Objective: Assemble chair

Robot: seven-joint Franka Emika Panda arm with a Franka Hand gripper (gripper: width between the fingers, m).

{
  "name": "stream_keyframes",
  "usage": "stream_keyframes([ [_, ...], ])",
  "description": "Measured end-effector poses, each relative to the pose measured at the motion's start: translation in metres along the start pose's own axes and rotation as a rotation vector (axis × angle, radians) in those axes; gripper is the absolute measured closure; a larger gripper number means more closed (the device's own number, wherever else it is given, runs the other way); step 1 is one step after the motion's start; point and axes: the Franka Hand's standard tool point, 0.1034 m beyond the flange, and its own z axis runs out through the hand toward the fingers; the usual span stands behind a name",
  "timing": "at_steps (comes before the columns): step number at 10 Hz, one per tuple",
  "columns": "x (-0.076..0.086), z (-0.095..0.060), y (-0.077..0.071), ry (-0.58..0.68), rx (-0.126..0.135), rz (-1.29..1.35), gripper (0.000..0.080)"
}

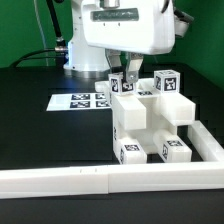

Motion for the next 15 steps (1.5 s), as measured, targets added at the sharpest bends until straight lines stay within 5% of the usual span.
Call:
stream_keyframes([
  [10,-0.0064,-0.0001,-0.0025,-0.023,0.008,0.463,0.0515],
  [11,-0.0066,0.0000,-0.0025,-0.023,0.007,0.459,0.0424],
  [12,-0.0073,0.0001,-0.0025,-0.024,0.002,0.391,0.0424],
  [13,-0.0085,-0.0005,-0.0034,-0.026,-0.004,0.355,0.0235],
  [15,-0.0106,-0.0029,-0.0077,-0.013,0.000,0.126,0.0177],
])
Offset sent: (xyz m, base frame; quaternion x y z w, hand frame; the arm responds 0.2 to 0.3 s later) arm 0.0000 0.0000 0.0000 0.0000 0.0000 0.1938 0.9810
